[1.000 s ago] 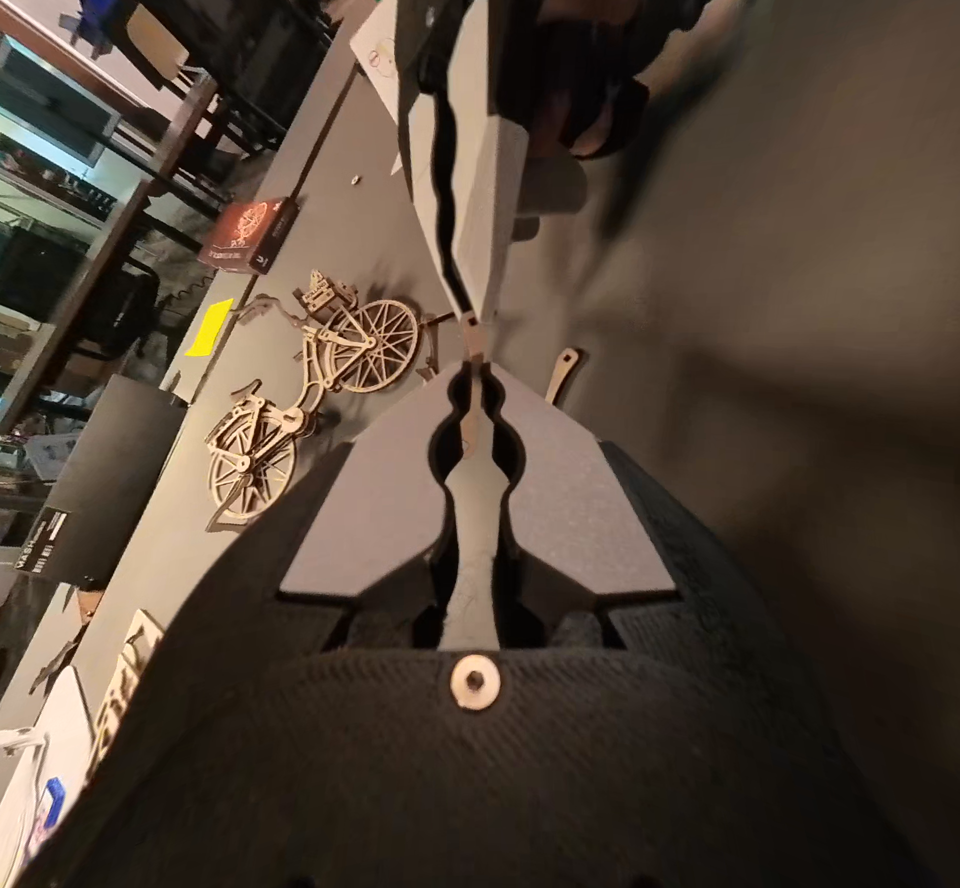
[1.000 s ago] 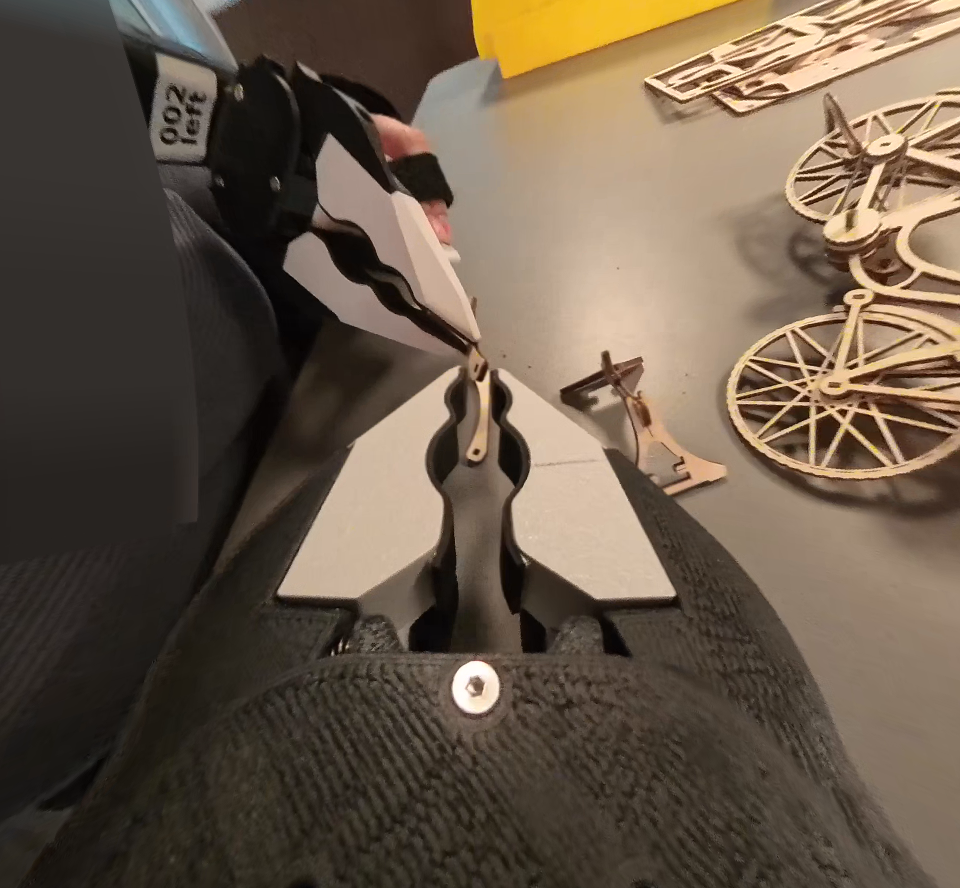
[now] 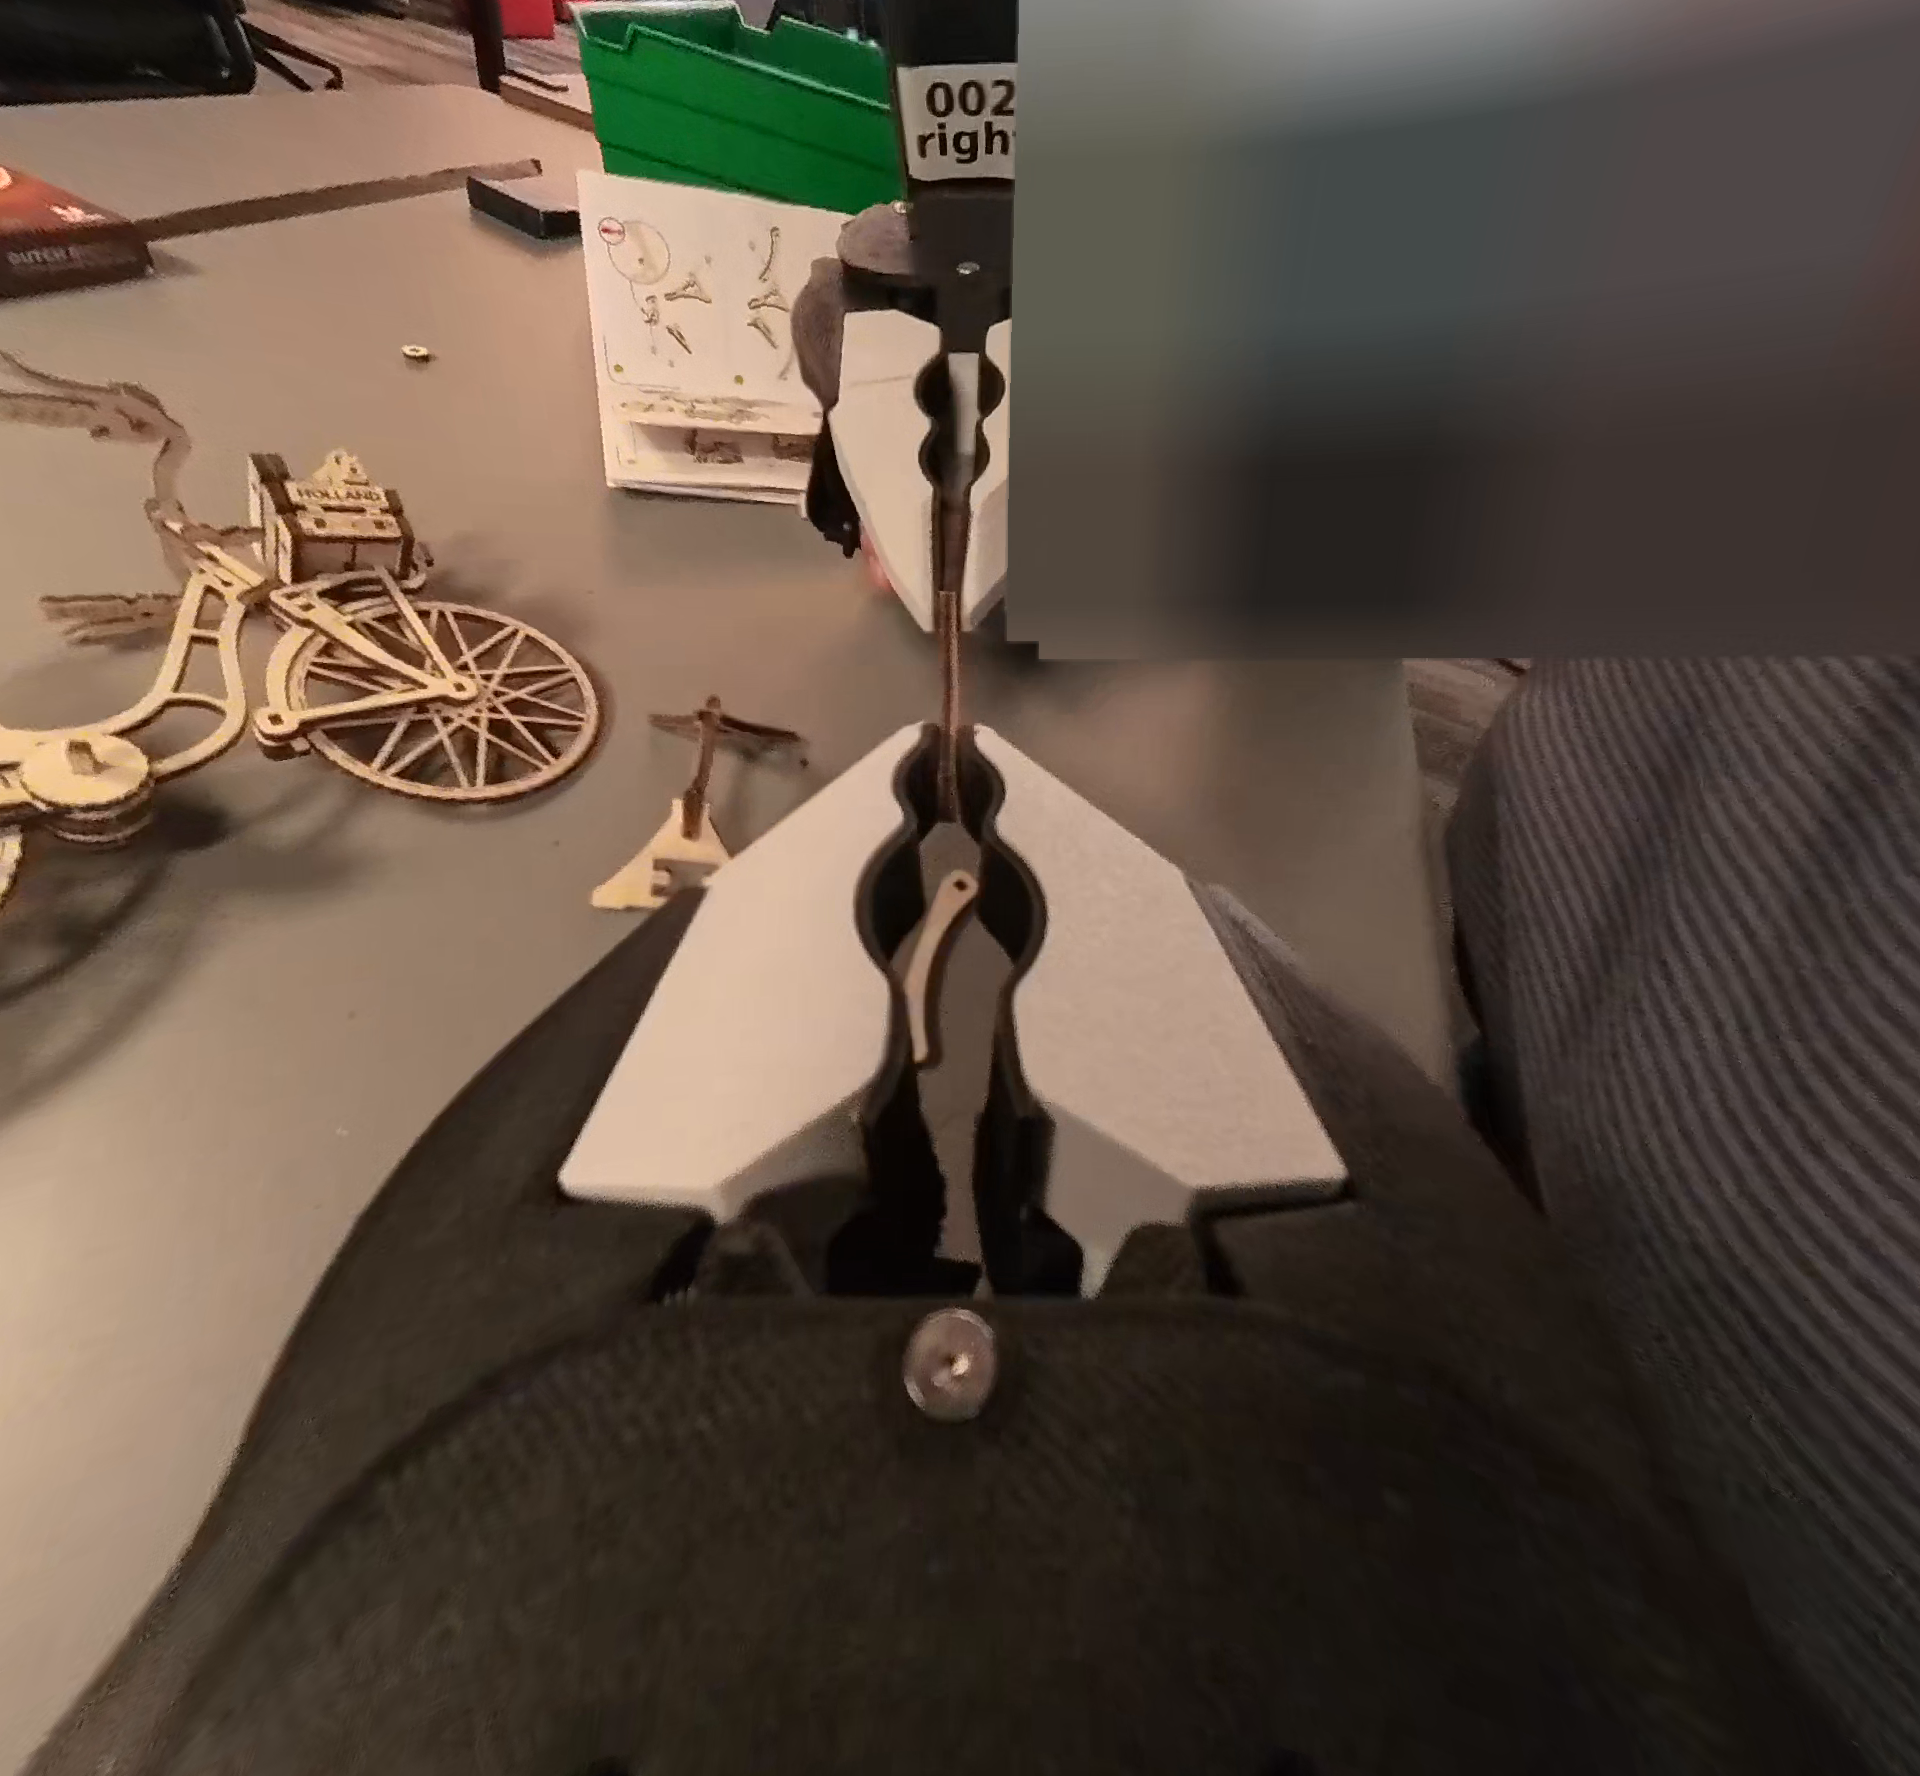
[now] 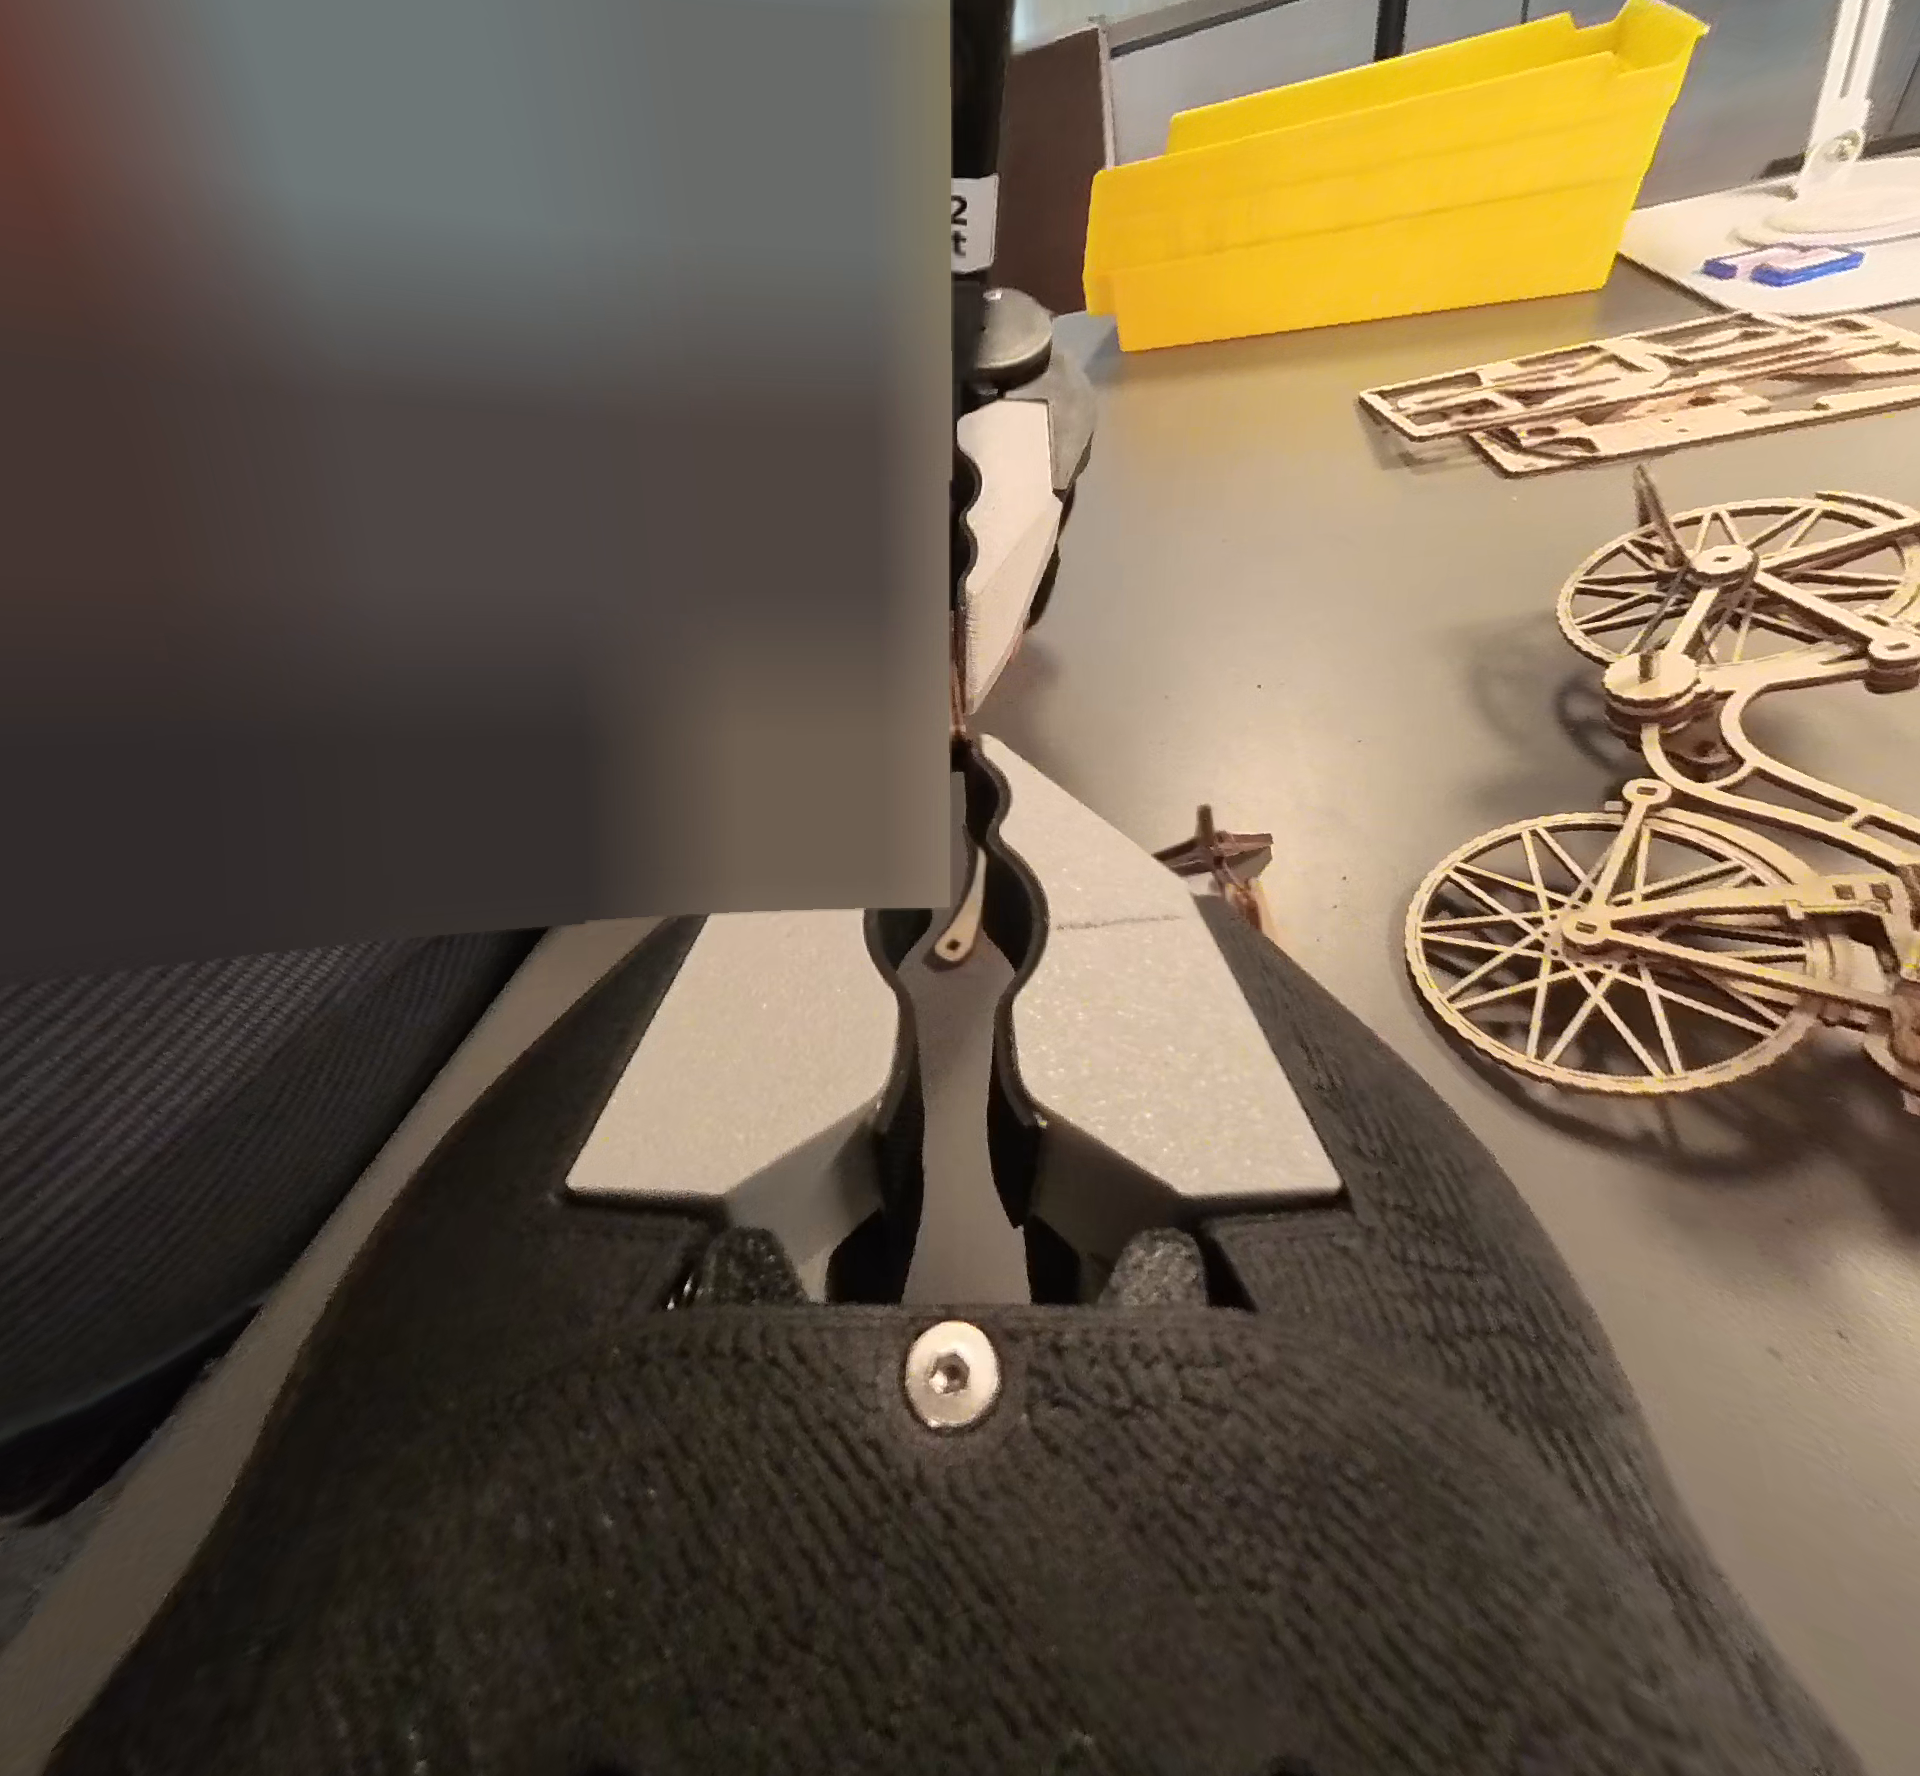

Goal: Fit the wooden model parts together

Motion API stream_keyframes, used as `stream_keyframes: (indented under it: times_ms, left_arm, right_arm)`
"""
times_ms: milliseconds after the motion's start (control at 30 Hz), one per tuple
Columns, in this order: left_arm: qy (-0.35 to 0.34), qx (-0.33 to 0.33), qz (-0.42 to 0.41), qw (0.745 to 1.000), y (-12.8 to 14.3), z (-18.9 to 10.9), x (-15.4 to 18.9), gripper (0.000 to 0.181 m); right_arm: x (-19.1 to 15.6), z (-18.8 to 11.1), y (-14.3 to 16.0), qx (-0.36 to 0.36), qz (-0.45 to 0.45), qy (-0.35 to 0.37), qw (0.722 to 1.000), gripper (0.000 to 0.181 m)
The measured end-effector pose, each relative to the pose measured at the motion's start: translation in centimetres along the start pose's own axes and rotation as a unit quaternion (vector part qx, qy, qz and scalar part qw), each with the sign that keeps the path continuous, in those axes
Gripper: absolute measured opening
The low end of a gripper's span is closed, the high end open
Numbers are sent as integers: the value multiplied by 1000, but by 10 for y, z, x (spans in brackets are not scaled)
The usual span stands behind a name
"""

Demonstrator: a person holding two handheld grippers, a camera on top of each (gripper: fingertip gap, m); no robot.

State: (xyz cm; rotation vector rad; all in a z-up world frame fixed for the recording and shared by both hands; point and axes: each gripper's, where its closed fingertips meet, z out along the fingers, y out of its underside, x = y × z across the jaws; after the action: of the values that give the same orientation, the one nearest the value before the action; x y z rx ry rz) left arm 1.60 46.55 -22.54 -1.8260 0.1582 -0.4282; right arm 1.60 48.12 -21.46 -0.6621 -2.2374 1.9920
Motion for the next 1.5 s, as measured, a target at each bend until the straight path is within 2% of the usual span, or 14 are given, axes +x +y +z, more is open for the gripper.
stream_keyframes:
  times_ms: [33, 100, 167, 233, 333, 433, 600, 900, 1100, 1267, 1500]
  left_arm:
    - [-1, 0, 8, 1000, -1, 0, -1, 2]
    - [-13, -19, 18, 1000, 1, -2, -10, 2]
    - [-42, -51, 36, 997, 7, -11, -25, 2]
    - [-57, -83, 50, 994, 14, -20, -37, 2]
    - [-56, -132, 64, 988, 28, -24, -46, 2]
    - [-52, -171, 76, 981, 39, -23, -54, 2]
    - [-34, -208, 81, 974, 49, -20, -59, 2]
    - [-35, -194, 85, 977, 42, -20, -59, 2]
    - [-38, -207, 98, 973, 45, -15, -58, 2]
    - [-36, -222, 110, 968, 45, -11, -57, 2]
    - [-37, -273, 129, 953, 45, -9, -63, 2]
  right_arm:
    - [2, -1, -1, 3, -6, 5, 1000, 0]
    - [8, -3, 0, -10, -52, 37, 998, 2]
    - [21, -9, 3, -30, -109, 84, 990, 25]
    - [36, -14, 12, -71, -146, 116, 980, 39]
    - [50, -13, 31, -141, -164, 122, 969, 53]
    - [54, -11, 39, -171, -157, 113, 966, 56]
    - [57, -10, 47, -196, -115, 88, 970, 56]
    - [63, -15, 52, -213, -86, 79, 970, 54]
    - [60, -14, 54, -220, -89, 68, 969, 45]
    - [62, -13, 58, -233, -84, 71, 966, 44]
    - [62, -12, 63, -249, -88, 69, 962, 23]
